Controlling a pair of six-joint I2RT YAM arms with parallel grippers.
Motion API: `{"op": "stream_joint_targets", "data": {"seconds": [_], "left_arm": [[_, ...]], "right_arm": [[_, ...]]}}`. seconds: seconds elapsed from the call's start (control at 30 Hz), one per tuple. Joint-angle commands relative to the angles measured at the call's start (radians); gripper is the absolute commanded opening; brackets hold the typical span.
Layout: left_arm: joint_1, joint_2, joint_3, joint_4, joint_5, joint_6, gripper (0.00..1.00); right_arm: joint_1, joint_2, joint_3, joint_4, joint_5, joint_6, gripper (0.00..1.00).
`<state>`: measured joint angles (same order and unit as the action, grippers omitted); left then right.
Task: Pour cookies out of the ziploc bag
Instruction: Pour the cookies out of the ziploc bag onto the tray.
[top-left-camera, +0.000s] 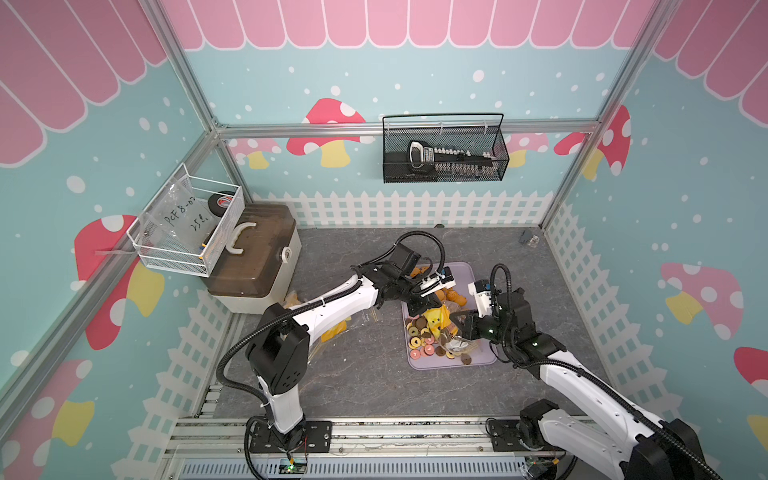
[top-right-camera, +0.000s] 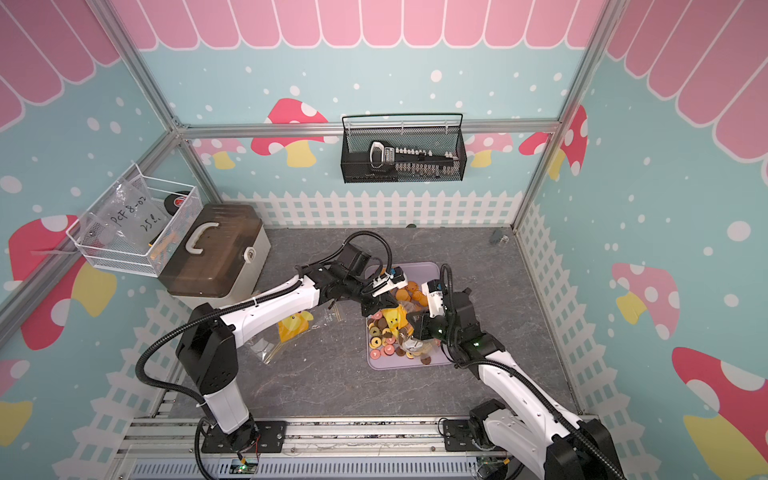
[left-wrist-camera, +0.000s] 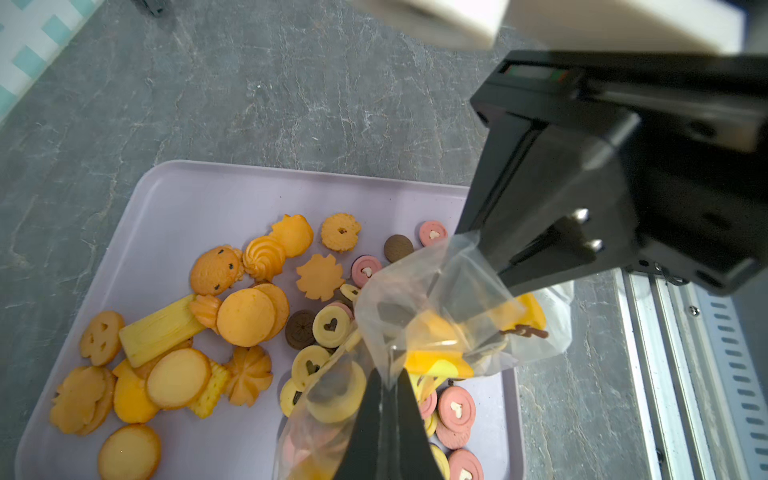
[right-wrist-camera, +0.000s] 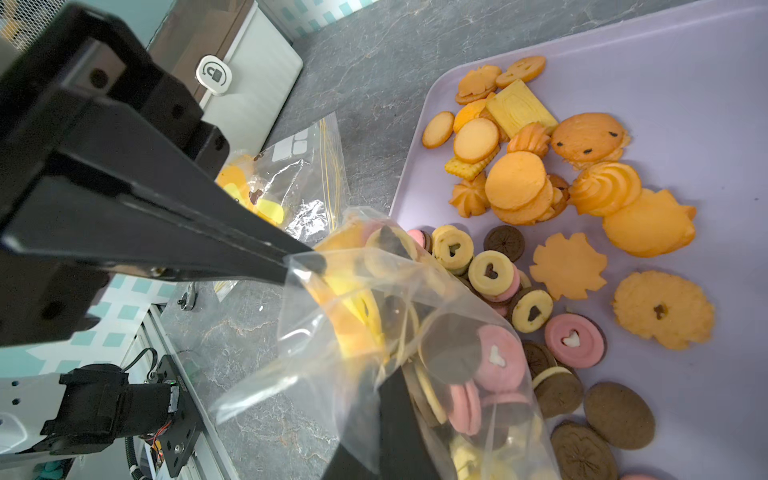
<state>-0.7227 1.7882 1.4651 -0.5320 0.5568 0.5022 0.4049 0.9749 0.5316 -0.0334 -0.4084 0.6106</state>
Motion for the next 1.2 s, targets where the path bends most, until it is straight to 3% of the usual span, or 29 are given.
{"op": "stream_joint_targets", "data": {"seconds": [0.0, 0.43, 1.17], "left_arm": [[-0.01, -0.044, 0.047, -0.007, -0.017, -0.003, 0.0], [-0.06, -0.058, 0.132, -0.057, -0.111, 0.0, 0.0], [-0.122, 0.005, 0.277, -0.136, -0.161, -0.014, 0.0]], "right_arm": [[-0.007, 0.008, 0.022, 0.006, 0.009, -0.006, 0.0], [-0.026, -0.003, 0.005, -0.02, 0.072, 0.003, 0.0], [-0.076, -0.03, -0.023, -0.092, 0.132, 0.015, 0.0]]}}
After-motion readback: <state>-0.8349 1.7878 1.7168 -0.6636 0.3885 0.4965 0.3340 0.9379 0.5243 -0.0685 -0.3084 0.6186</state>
